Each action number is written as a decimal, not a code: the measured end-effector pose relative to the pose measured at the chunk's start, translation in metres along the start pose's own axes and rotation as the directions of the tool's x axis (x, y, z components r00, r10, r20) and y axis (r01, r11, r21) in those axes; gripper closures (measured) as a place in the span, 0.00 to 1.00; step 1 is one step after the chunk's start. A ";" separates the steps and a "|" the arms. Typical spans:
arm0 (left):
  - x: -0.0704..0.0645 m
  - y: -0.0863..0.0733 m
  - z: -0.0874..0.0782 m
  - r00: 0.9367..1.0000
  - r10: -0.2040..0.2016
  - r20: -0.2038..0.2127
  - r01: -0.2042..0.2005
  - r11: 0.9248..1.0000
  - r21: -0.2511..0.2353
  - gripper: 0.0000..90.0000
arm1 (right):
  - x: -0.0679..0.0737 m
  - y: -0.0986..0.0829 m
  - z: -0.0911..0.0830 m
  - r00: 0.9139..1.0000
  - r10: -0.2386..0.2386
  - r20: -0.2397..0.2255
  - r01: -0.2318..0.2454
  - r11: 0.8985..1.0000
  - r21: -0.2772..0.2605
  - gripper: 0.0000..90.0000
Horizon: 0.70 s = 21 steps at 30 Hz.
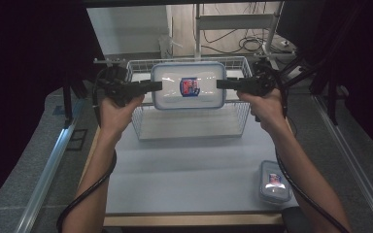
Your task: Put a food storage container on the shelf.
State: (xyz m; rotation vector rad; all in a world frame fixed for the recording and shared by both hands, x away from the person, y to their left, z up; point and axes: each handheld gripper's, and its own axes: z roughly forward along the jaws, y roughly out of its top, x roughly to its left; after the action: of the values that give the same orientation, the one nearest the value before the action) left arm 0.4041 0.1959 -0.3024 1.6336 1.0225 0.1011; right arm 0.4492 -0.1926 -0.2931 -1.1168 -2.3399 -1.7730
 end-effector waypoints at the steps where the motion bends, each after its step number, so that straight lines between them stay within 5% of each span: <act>1: 0.002 0.002 0.001 1.000 -0.006 0.002 0.006 1.000 0.000 0.57 | -0.002 0.002 0.001 1.000 0.004 0.002 -0.004 1.000 -0.002 0.56; 10: 0.022 0.010 0.014 0.997 -0.072 0.011 0.071 0.997 0.002 0.57 | -0.017 0.014 0.014 0.999 0.038 0.013 -0.038 0.999 0.009 0.57; 21: 0.030 0.012 0.018 0.996 -0.089 -0.007 0.089 0.996 0.015 0.57 | -0.027 0.019 0.024 0.997 0.077 0.005 -0.077 0.996 0.036 0.57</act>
State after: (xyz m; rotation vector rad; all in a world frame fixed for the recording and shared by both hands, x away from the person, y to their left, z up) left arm 0.4392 0.2025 -0.3113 1.6000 1.1015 0.0388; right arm 0.4890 -0.1852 -0.2972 -1.1897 -2.2877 -1.6978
